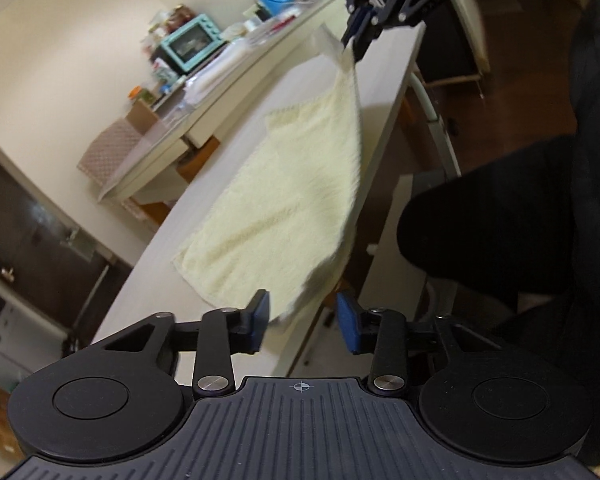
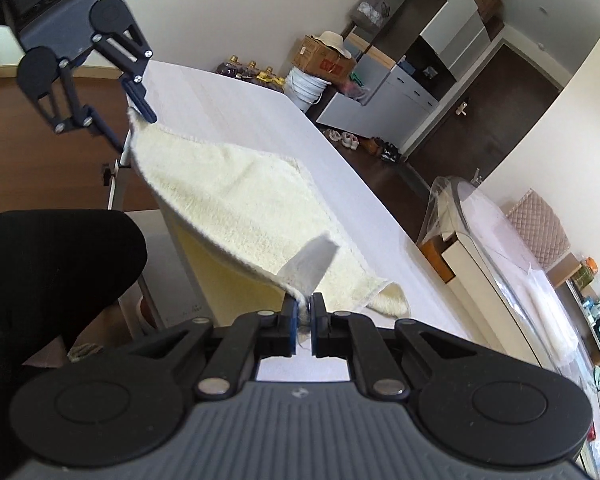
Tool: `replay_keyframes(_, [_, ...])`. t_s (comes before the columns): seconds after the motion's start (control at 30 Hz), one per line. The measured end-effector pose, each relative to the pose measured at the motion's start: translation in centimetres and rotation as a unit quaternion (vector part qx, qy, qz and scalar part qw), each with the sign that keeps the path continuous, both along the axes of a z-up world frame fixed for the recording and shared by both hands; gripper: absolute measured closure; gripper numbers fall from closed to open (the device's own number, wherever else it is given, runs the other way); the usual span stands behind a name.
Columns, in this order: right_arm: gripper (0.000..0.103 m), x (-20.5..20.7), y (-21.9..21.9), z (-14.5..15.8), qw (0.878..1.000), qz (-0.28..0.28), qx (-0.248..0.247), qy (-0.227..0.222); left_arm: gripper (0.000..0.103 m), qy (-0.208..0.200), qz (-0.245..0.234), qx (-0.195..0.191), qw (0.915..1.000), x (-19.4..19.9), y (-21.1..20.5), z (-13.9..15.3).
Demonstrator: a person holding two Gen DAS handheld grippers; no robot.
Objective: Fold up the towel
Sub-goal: 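Lift the towel with both grippers and fold the held edge over the rest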
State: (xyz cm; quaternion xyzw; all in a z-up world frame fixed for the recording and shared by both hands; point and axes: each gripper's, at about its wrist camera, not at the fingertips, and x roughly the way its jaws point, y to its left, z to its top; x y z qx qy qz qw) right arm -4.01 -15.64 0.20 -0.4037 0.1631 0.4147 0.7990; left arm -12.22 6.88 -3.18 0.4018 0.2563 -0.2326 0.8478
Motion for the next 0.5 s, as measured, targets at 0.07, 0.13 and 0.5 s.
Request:
replay_keyframes(0.07, [0.096, -0.3, -0.3, -0.1, 1.000, -0.002, -0.002, 0.002, 0.093, 0.015, -0.011, 0.005, 0.9998, 0.2, 0.2, 0.3])
replay_keyframes(0.13, [0.096, -0.6, -0.7, -0.3, 1.000, -0.005, -0.008, 0.006, 0.095, 0.018, -0.020, 0.005, 0.9996, 0.4, 0.2, 0.6])
replay_keyframes(0.5, [0.096, -3.3, -4.2, 0.4, 0.998, 0.000, -0.045, 0.048, 0.096, 0.044, -0.033, -0.028, 0.9981, 1.2, -0.9, 2.3])
